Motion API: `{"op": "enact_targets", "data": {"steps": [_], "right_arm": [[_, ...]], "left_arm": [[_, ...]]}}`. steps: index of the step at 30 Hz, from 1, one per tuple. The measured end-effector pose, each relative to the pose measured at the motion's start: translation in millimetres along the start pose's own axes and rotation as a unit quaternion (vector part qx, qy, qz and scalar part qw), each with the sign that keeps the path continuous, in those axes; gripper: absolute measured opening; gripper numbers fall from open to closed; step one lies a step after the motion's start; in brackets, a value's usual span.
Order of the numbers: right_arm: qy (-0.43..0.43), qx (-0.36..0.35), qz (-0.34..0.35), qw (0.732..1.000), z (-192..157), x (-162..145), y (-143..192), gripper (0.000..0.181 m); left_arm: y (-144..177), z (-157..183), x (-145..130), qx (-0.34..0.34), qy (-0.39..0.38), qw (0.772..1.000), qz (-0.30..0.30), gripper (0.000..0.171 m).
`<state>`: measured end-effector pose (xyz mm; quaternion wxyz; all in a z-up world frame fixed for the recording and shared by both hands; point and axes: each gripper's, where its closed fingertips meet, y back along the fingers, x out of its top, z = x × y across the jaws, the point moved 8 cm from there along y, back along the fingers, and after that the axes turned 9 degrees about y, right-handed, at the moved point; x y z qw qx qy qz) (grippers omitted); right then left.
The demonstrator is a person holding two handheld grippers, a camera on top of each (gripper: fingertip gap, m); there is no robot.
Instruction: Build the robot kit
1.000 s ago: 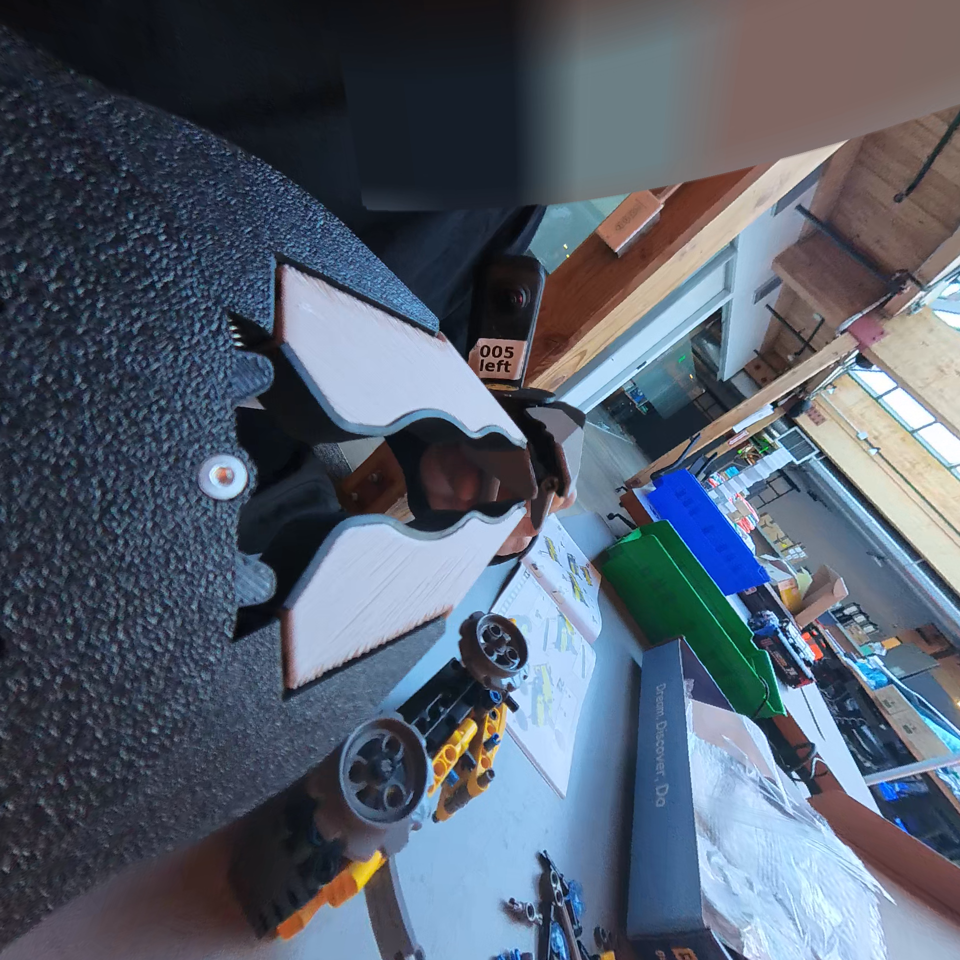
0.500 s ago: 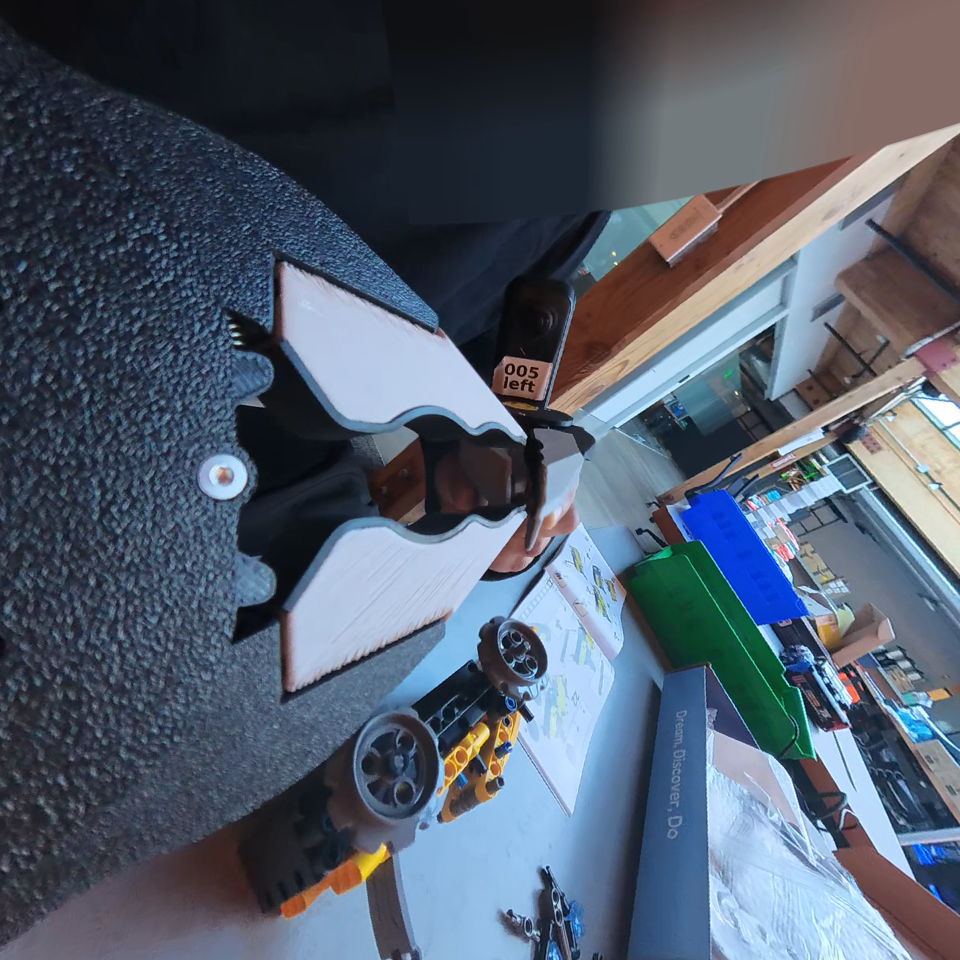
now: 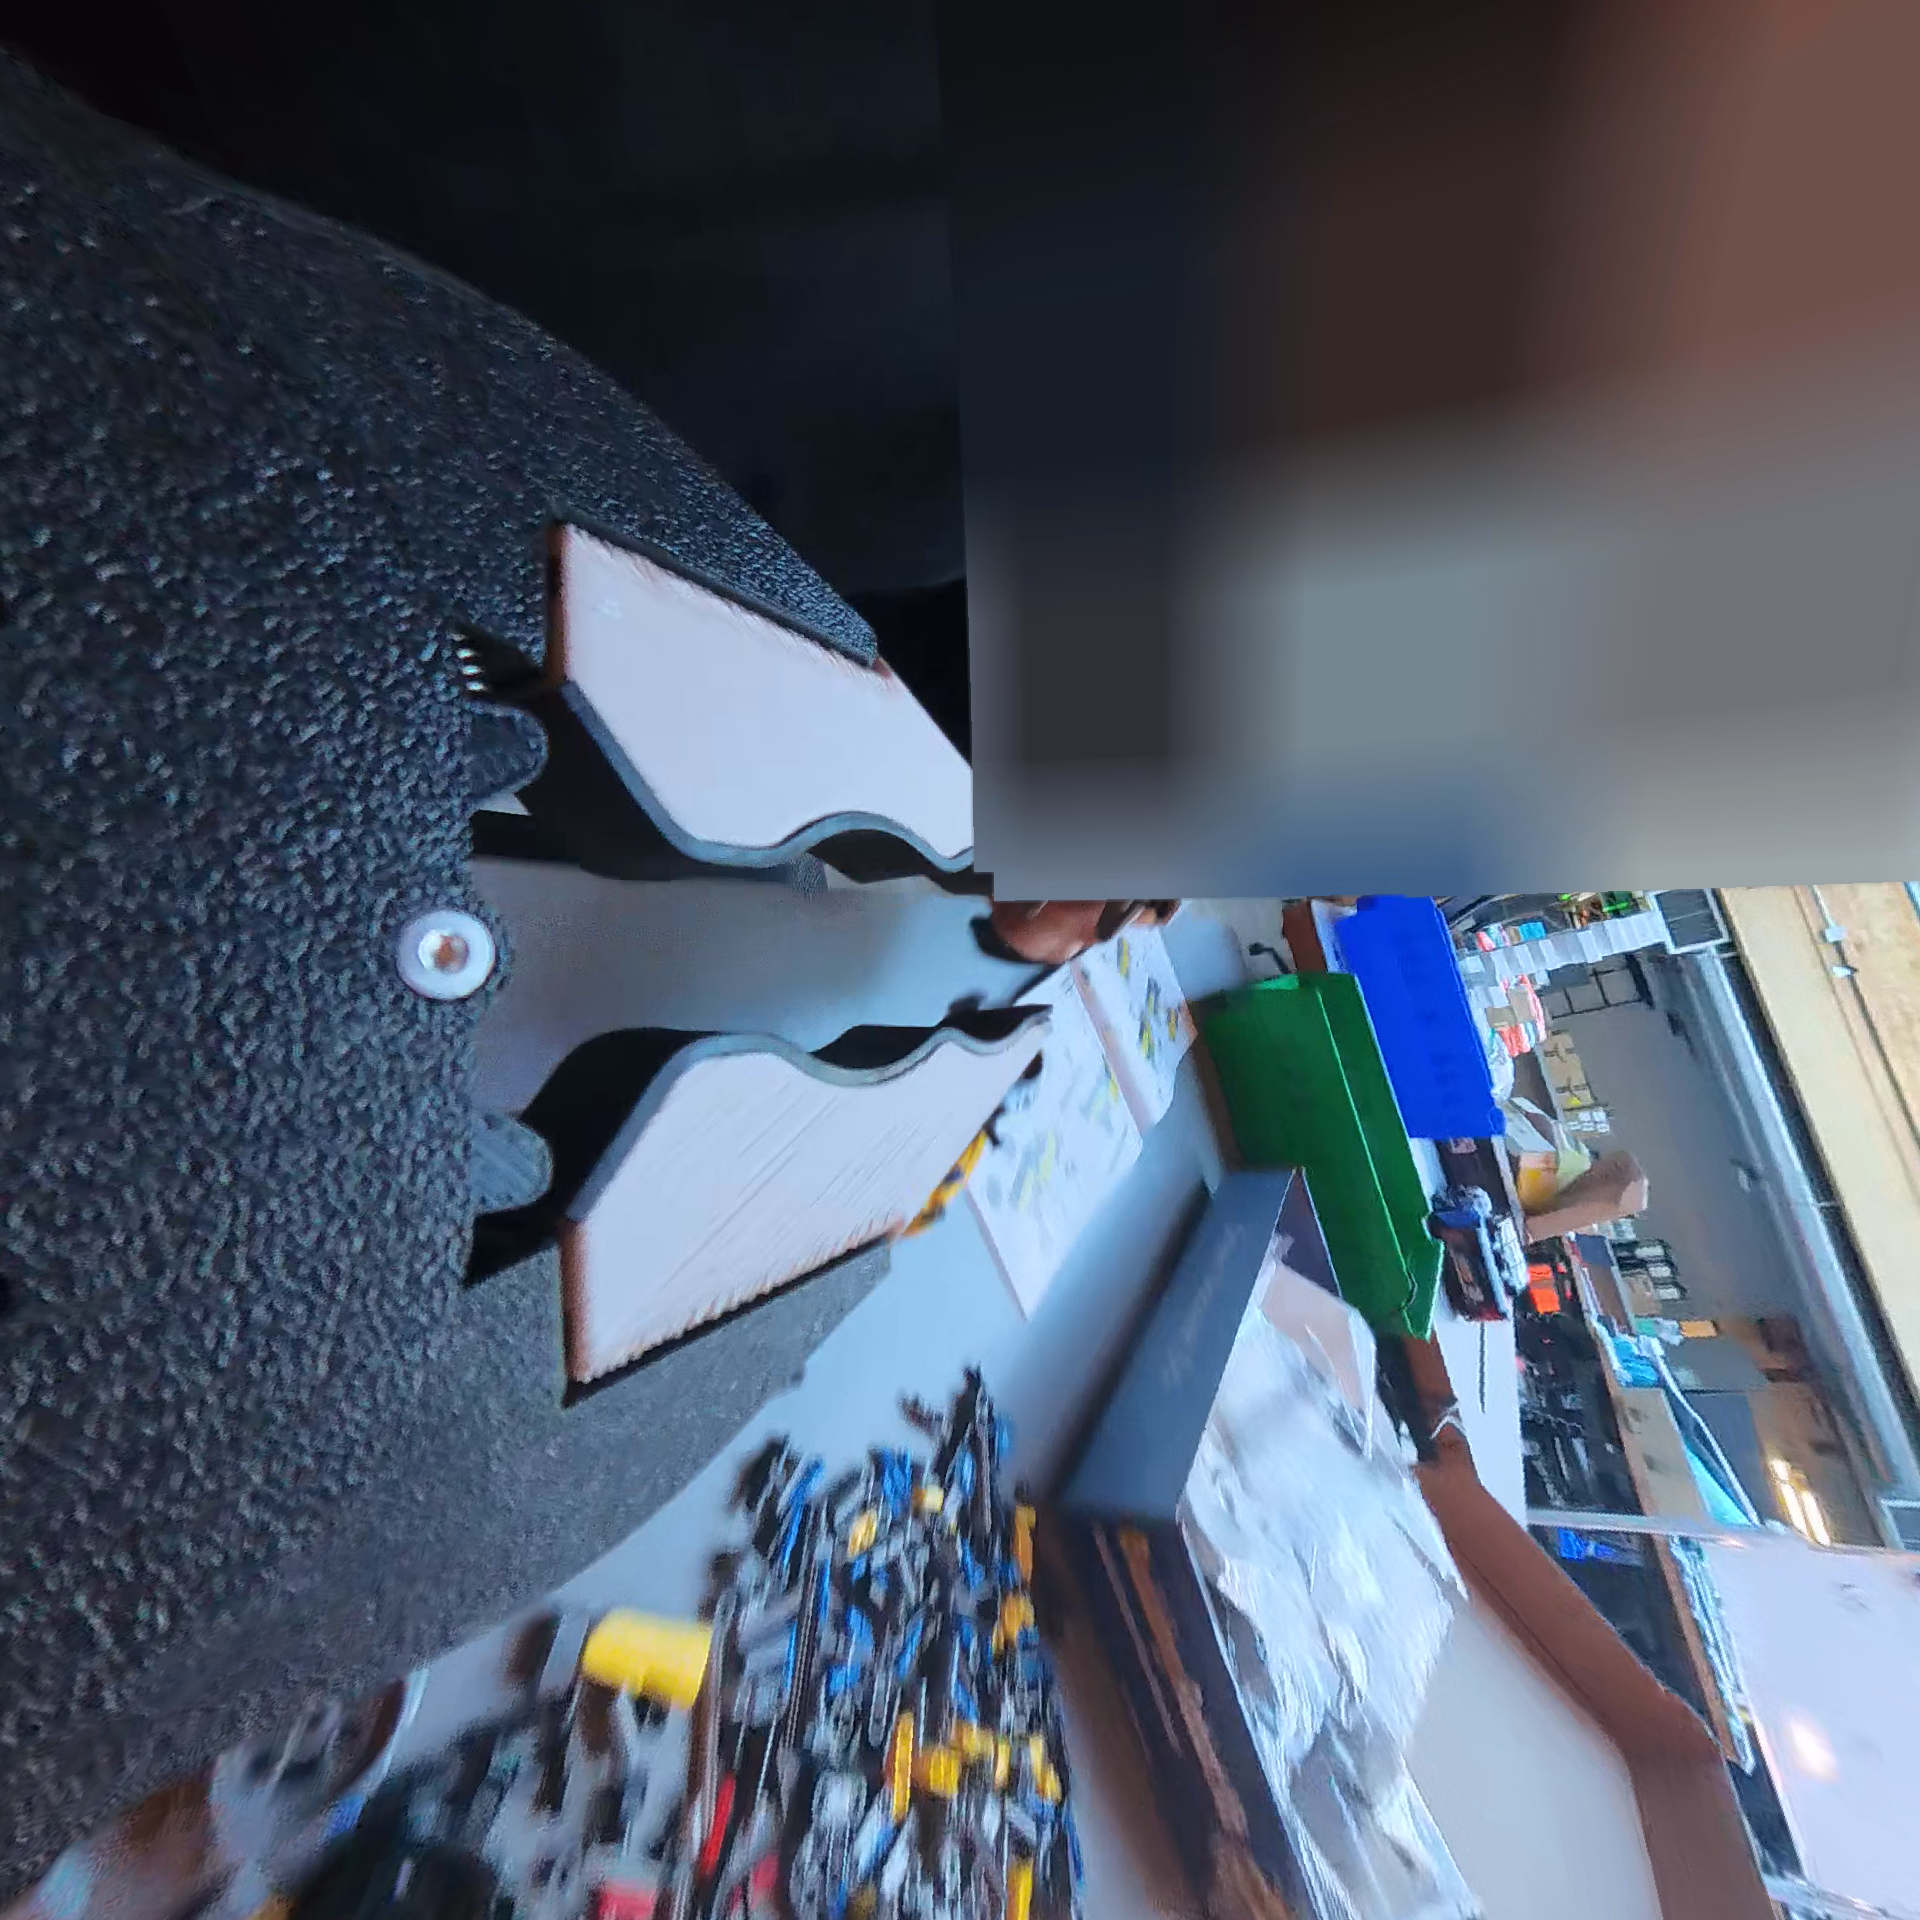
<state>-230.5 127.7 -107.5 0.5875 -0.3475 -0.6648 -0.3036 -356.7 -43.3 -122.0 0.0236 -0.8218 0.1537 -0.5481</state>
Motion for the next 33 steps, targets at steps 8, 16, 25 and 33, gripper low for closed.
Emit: {"op": "enact_targets", "data": {"steps": [8,16,25,33], "right_arm": [[0.125,-0.022,-0.061,0.990,46,0,7,0.021],[0.115,-0.077,0.028,0.990,85,9,34,0.025],[0.109,-0.120,0.003,0.987,77,-16,50,0.024],[0.102,-0.204,-0.197,0.954,106,-38,21,0.020]], "left_arm": [[2,-29,-21,0.034,0.031,0.999,-0.022,0.004],[3,-57,-29,0.088,0.049,0.994,-0.031,0.004],[0,-61,-36,0.105,0.047,0.993,-0.040,0.004],[-7,-61,-50,0.077,0.084,0.992,-0.052,0.004]]}}
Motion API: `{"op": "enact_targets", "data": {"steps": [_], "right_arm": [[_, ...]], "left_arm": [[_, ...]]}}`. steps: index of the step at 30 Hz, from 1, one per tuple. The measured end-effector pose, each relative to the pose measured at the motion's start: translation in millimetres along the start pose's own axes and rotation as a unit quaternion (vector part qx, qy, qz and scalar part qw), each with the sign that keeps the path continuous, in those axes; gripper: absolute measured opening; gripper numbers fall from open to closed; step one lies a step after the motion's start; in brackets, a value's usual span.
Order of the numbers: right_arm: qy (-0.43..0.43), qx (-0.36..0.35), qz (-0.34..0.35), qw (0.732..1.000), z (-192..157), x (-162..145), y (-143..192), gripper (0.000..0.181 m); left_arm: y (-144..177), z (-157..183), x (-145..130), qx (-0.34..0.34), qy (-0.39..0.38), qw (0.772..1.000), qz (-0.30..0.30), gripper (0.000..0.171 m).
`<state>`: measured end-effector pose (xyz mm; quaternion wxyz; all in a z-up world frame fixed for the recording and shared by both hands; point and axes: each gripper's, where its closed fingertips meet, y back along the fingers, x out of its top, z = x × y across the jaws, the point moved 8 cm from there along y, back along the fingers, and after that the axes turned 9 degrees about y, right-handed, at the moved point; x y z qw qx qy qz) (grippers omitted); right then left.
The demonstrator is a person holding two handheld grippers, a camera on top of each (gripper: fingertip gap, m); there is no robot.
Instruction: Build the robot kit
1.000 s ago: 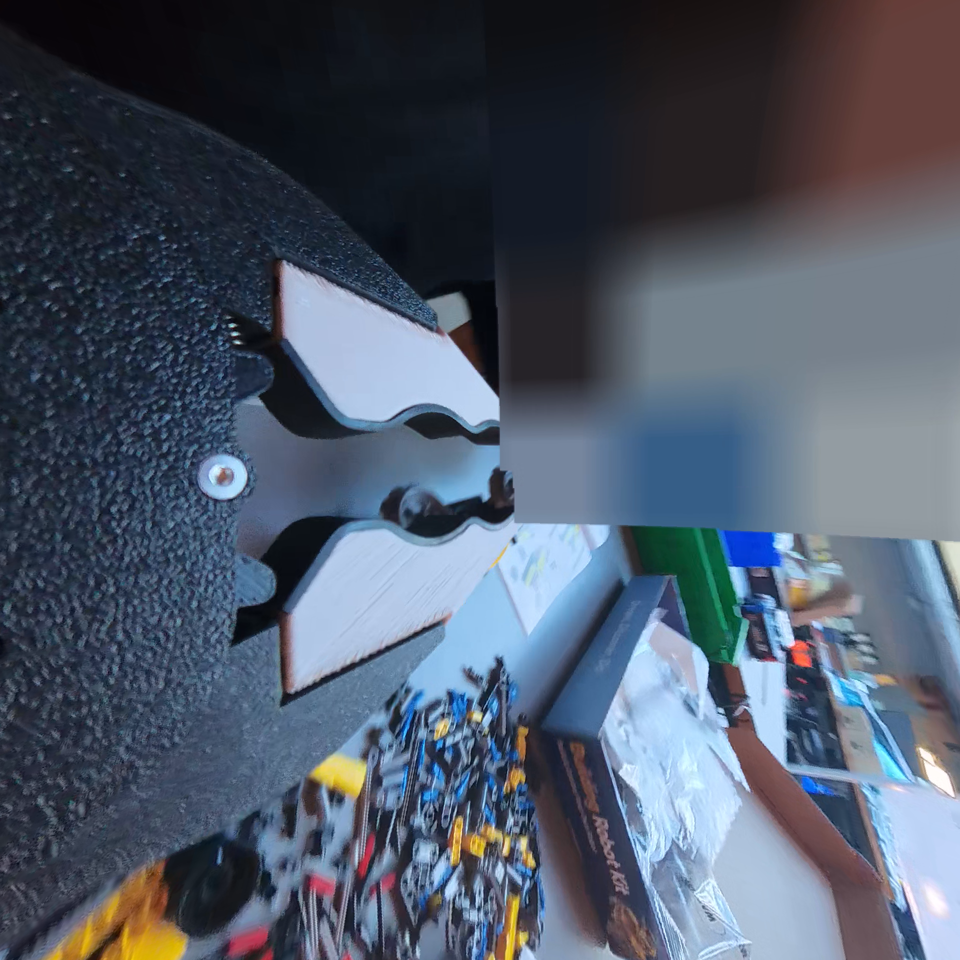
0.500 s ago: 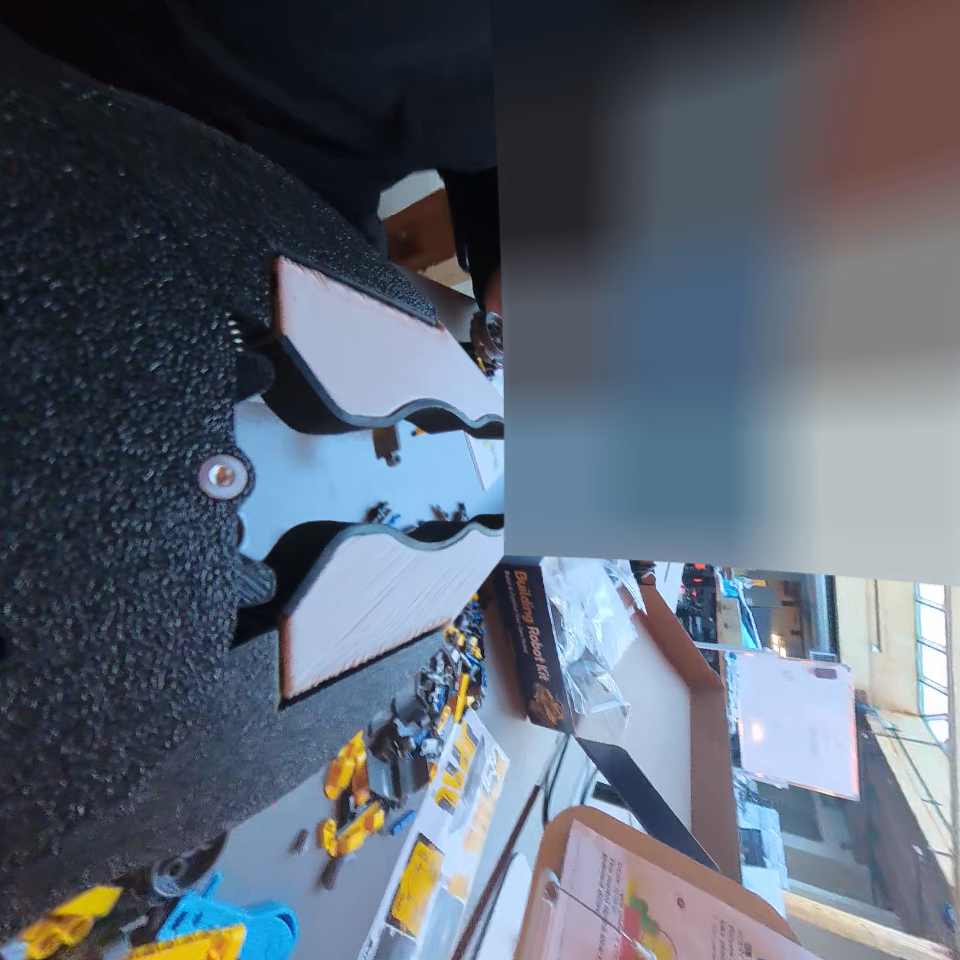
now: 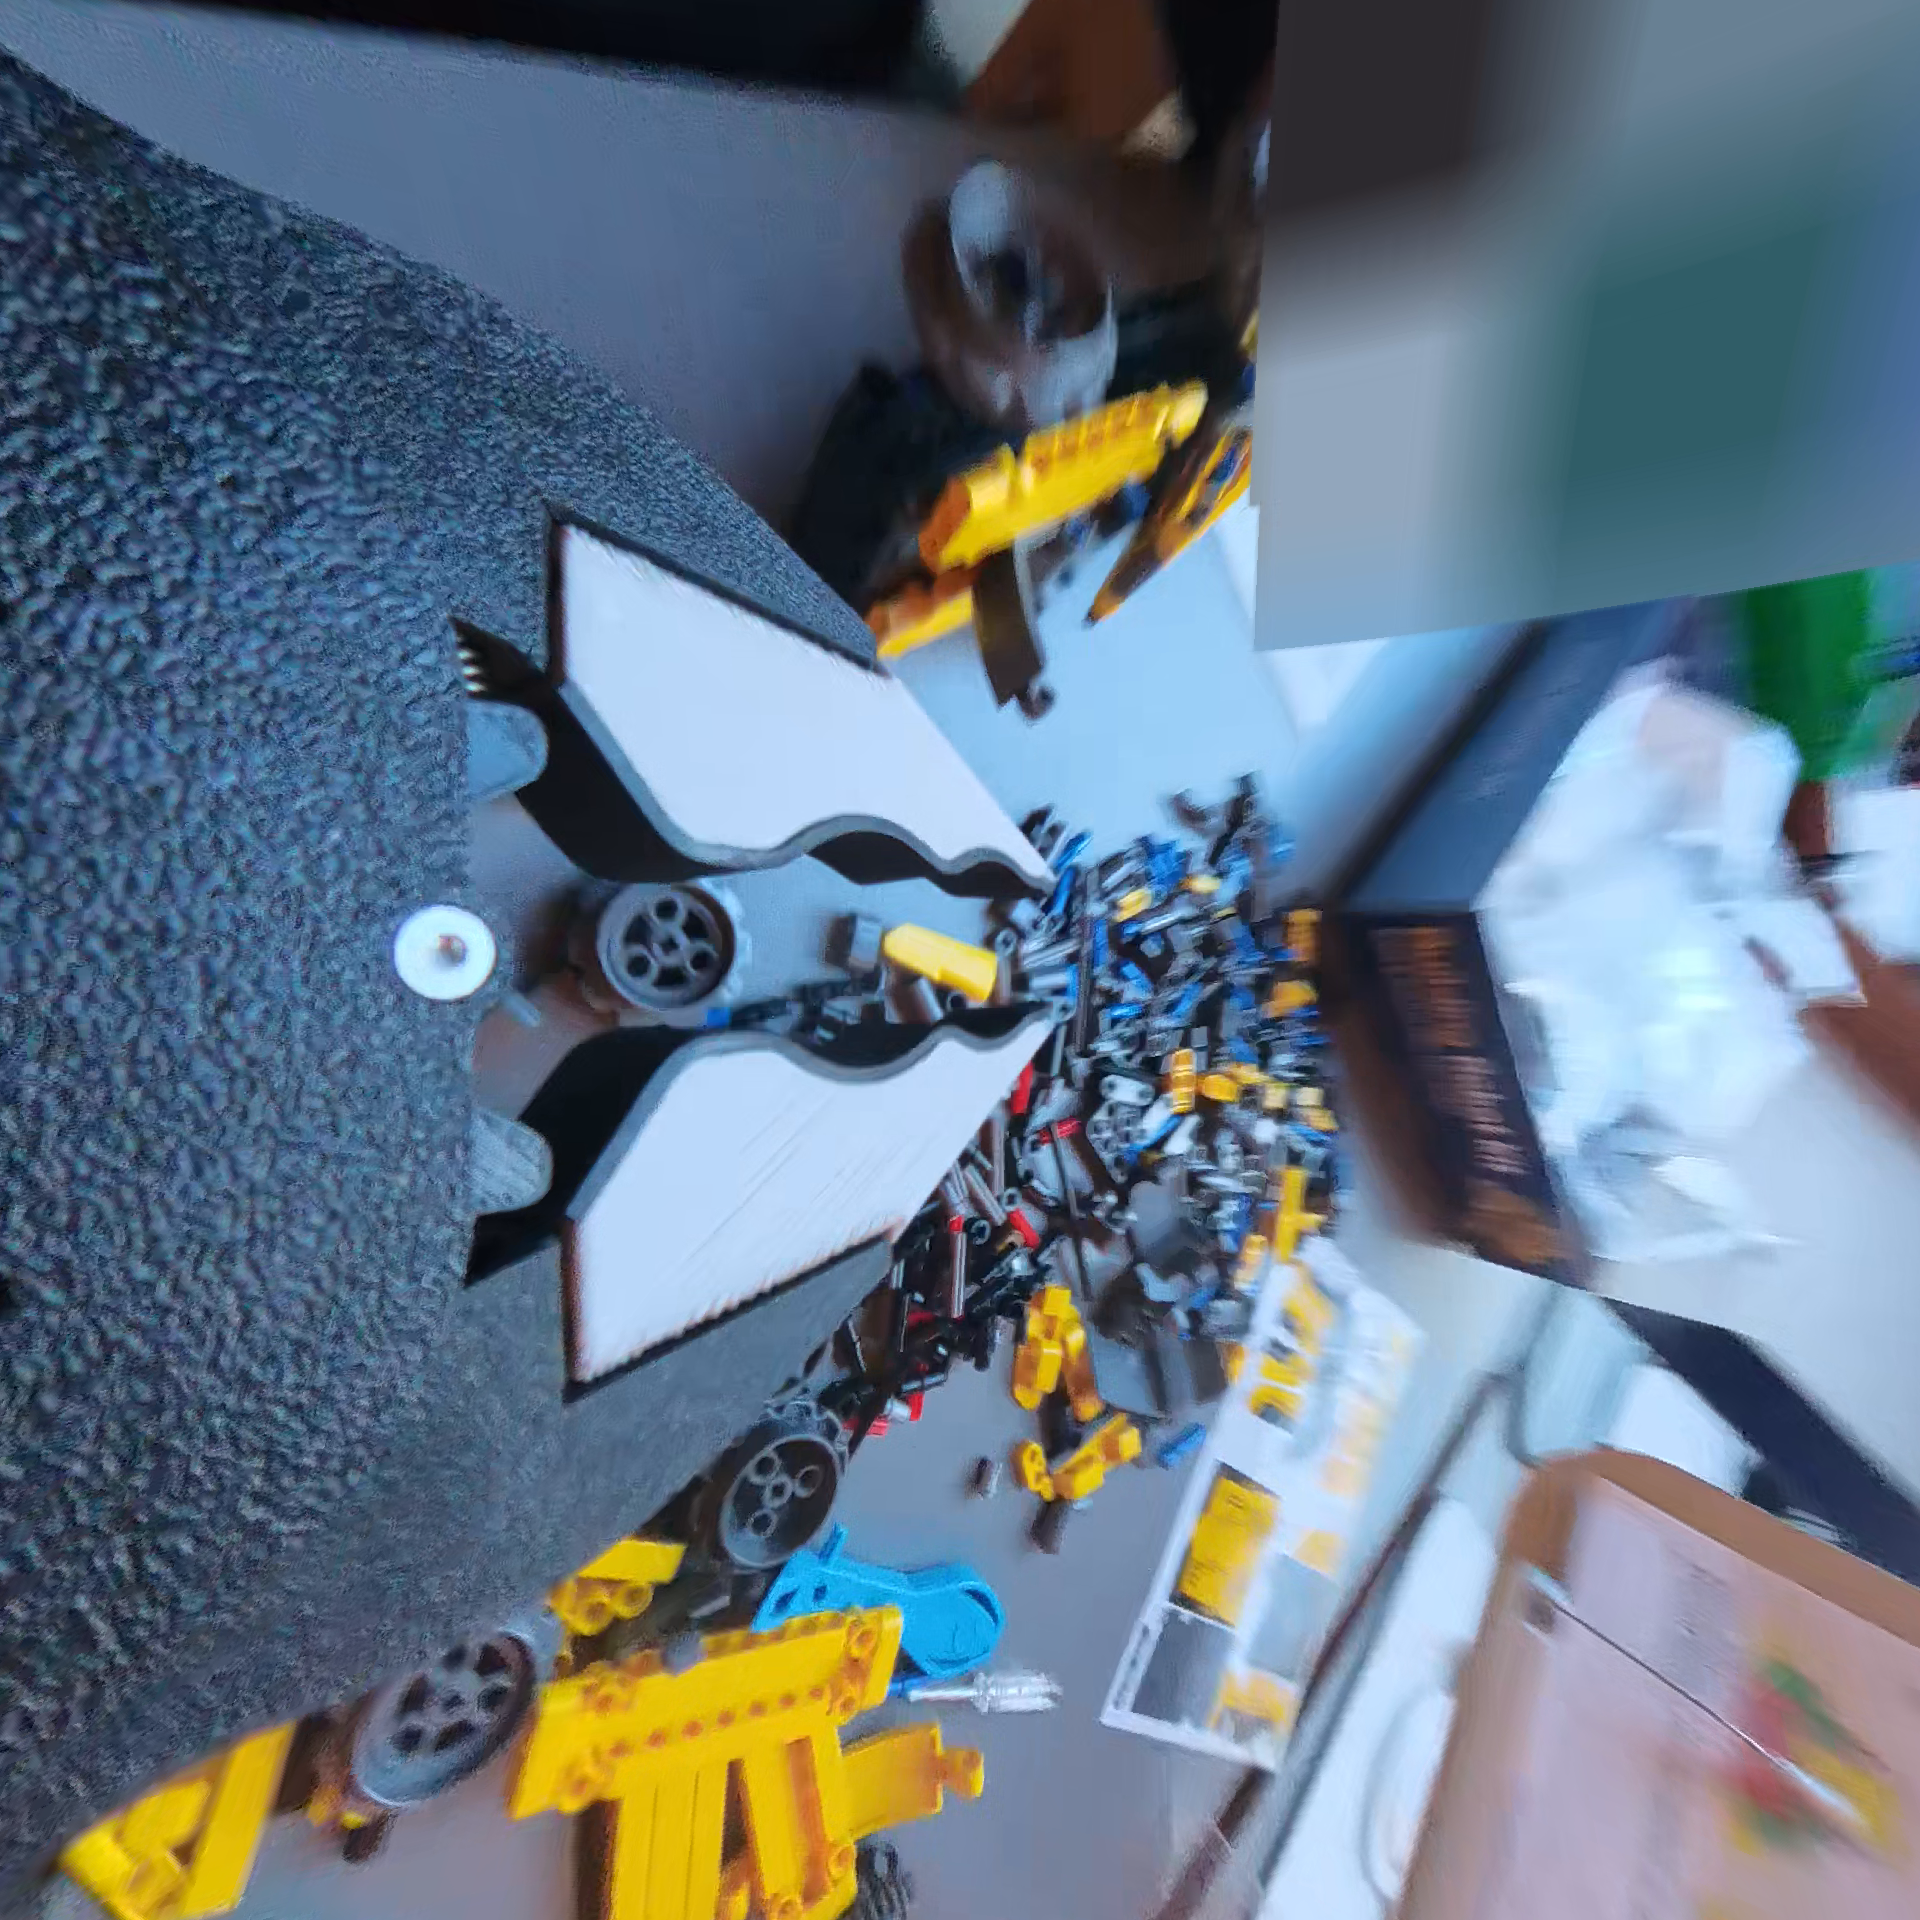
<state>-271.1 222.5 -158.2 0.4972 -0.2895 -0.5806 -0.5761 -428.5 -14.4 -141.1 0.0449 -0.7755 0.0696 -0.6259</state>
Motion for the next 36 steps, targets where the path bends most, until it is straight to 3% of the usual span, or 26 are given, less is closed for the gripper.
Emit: {"op": "enact_targets", "data": {"steps": [7,15,19,30,36], "right_arm": [[0.015,0.050,-0.125,0.991,12,-4,-55,0.023],[0.038,0.084,-0.178,0.980,8,-5,-91,0.023],[0.065,0.075,-0.212,0.972,8,-11,-90,0.004],[0.067,0.024,-0.189,0.979,20,-6,-78,0.007],[0.084,0.052,-0.203,0.974,15,5,-98,0.007]], "left_arm": [[-7,-10,-8,0.000,0.021,1.000,-0.006,0.004],[-6,-13,-9,-0.006,0.041,0.999,-0.001,0.003],[-6,-14,-10,-0.008,0.048,0.999,0.000,0.003],[-8,-14,-11,-0.006,0.046,0.999,-0.004,0.004],[-8,-13,-11,-0.006,0.046,0.999,-0.006,0.003]]}}
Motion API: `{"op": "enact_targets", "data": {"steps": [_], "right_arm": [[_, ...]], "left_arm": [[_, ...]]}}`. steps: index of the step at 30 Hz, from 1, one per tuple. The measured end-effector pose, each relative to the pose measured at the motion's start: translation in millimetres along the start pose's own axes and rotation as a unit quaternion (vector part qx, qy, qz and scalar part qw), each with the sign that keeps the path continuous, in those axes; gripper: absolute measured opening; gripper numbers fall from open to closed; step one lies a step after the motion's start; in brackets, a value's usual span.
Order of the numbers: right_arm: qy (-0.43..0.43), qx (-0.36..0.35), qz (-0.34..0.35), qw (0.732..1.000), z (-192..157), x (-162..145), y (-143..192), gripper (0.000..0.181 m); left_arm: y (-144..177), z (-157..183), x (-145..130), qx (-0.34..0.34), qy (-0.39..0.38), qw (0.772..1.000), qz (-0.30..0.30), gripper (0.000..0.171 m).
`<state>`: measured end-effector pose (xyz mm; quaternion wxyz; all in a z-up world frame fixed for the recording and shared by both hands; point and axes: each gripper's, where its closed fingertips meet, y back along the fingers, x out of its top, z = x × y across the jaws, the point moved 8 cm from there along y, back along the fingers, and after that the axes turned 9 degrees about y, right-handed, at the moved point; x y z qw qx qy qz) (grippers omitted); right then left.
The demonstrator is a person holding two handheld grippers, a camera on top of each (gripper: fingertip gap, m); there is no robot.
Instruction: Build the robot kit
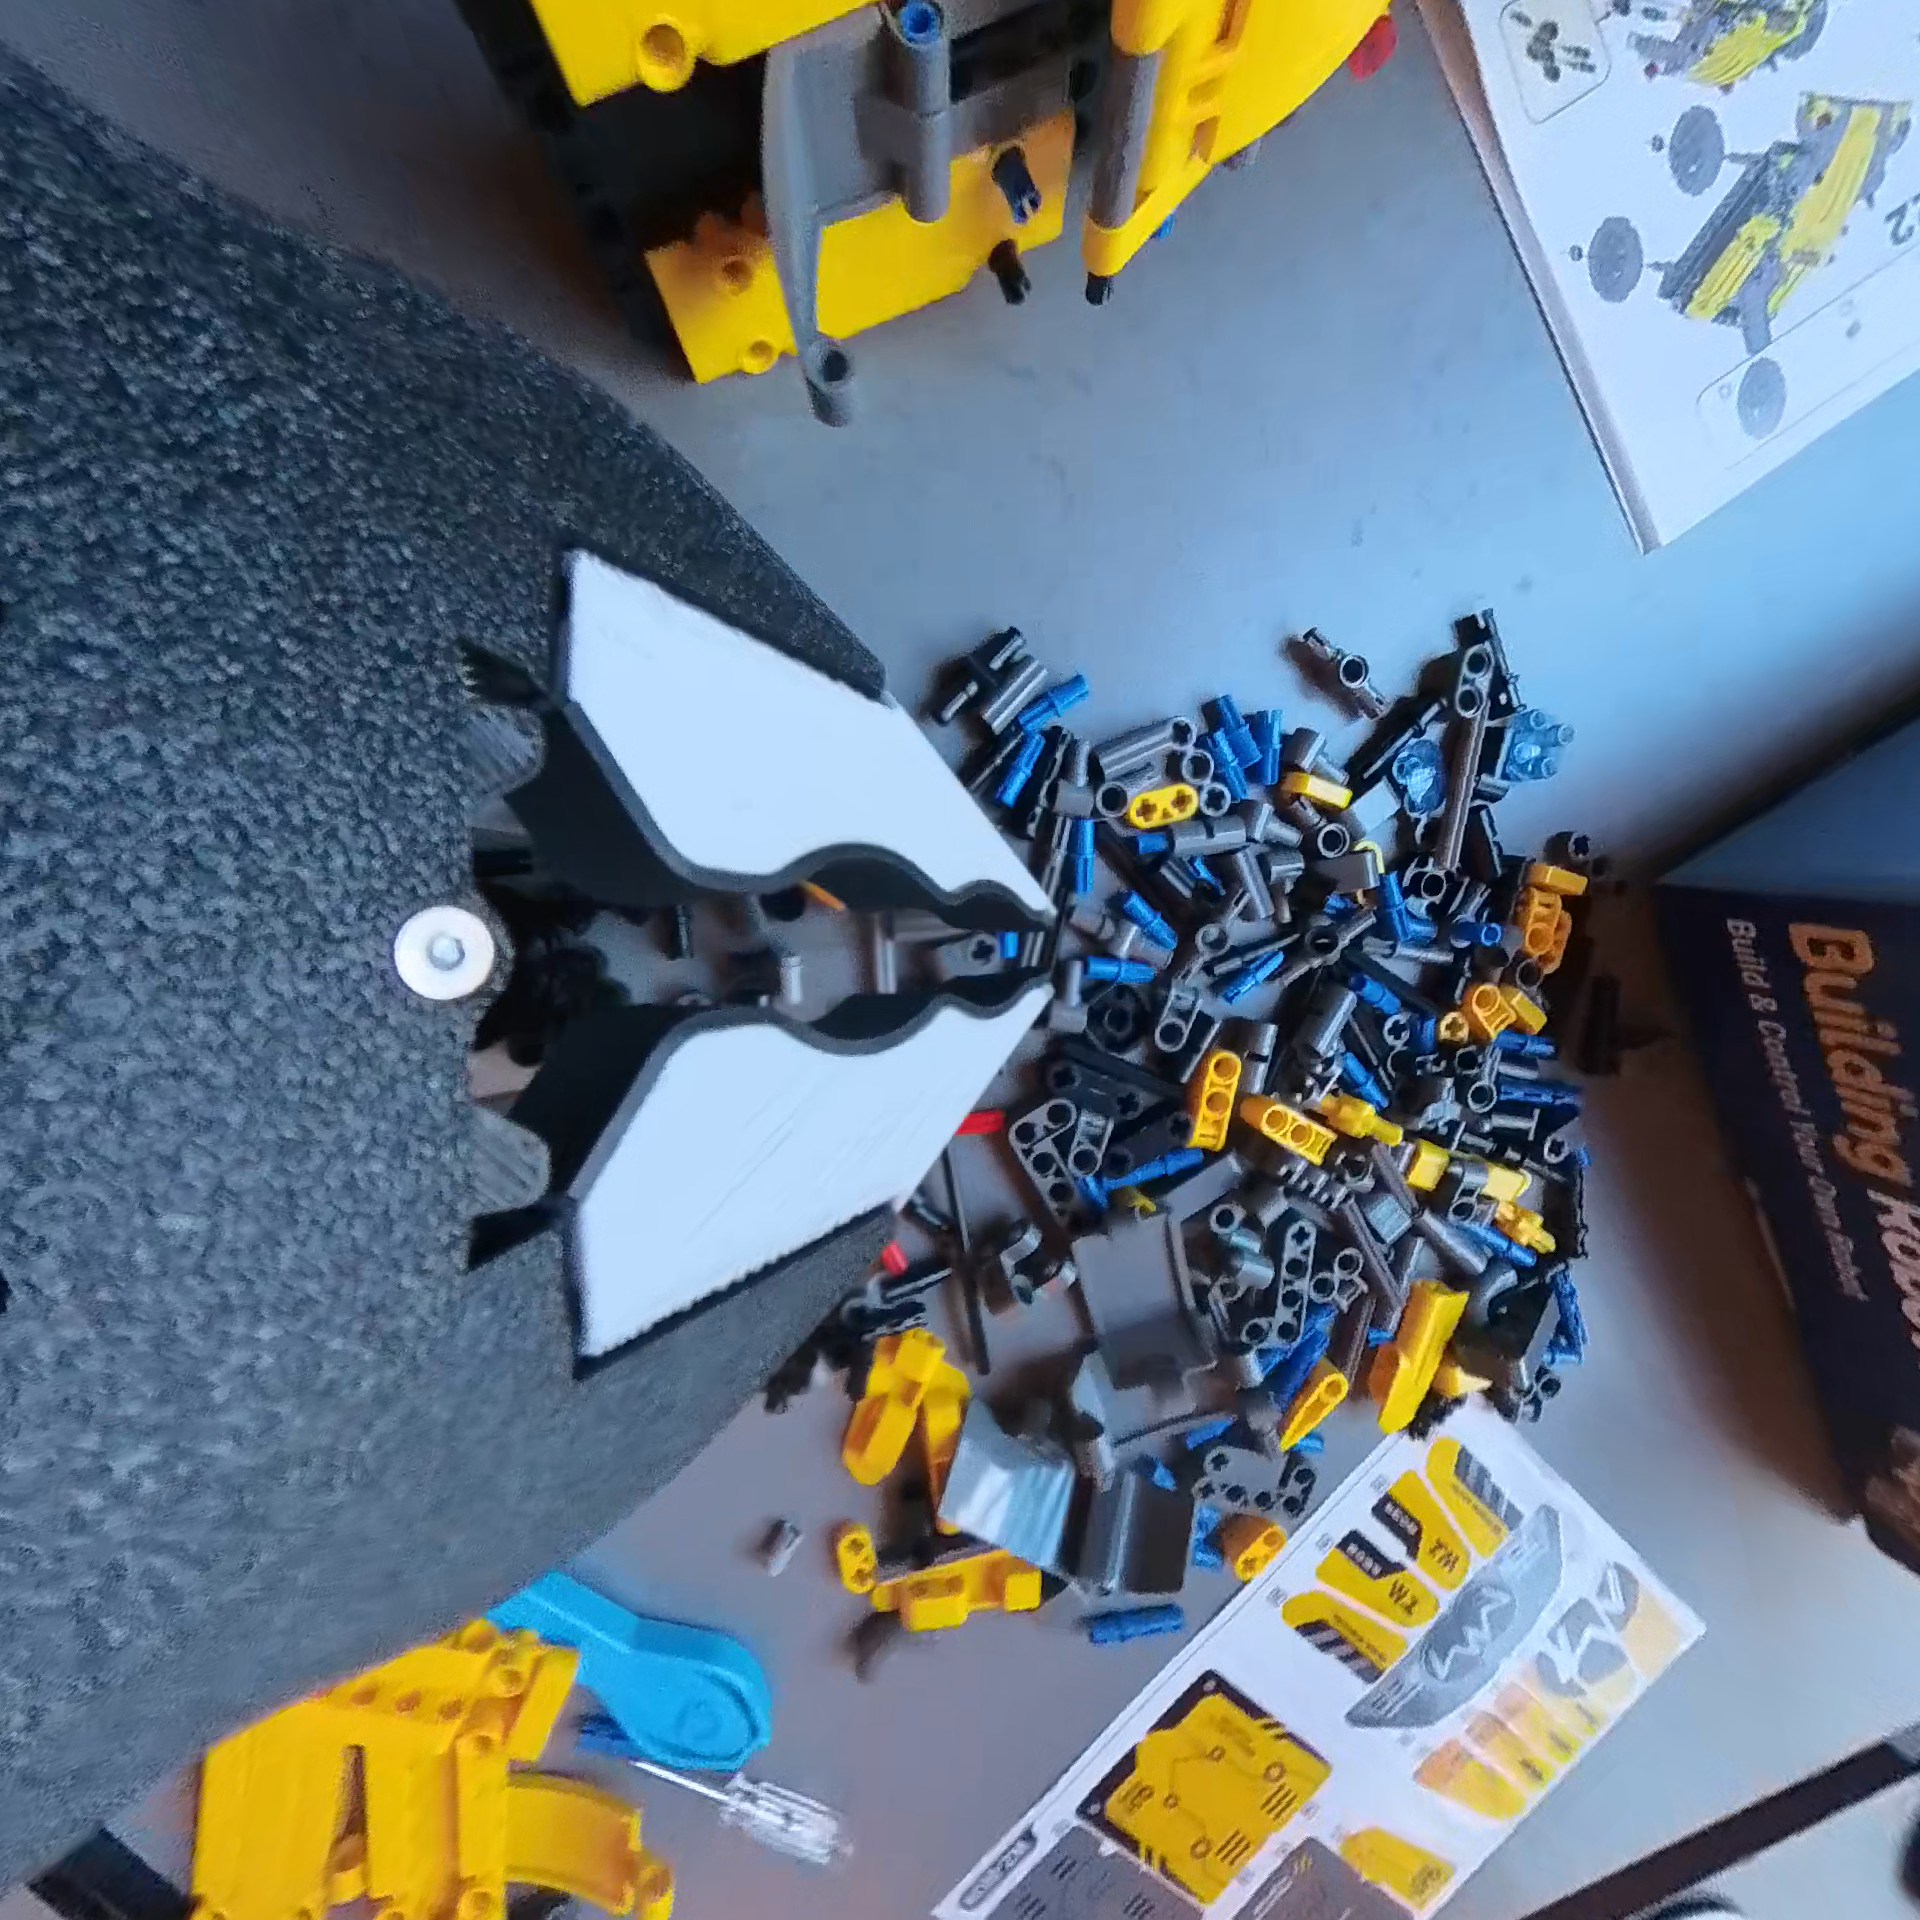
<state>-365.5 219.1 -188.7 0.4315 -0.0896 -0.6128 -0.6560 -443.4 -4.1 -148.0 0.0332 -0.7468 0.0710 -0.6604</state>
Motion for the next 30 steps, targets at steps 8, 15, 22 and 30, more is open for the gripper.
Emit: {"op": "enact_targets", "data": {"steps": [8,15,22,30], "right_arm": [[0.009,0.007,-0.050,0.999,-3,-5,-12,0.005],[-0.003,0.019,-0.025,1.000,-2,3,-17,0.006],[-0.004,0.014,-0.041,0.999,-2,-1,-12,0.003],[-0.011,0.021,-0.035,0.999,3,5,-17,0.002]], "left_arm": [[1,1,0,-0.004,0.000,1.000,0.003,0.004],[2,7,0,-0.016,-0.009,1.000,-0.002,0.004],[5,7,2,-0.033,0.010,0.999,0.011,0.003],[1,5,2,-0.037,0.024,0.999,0.016,0.004]]}}
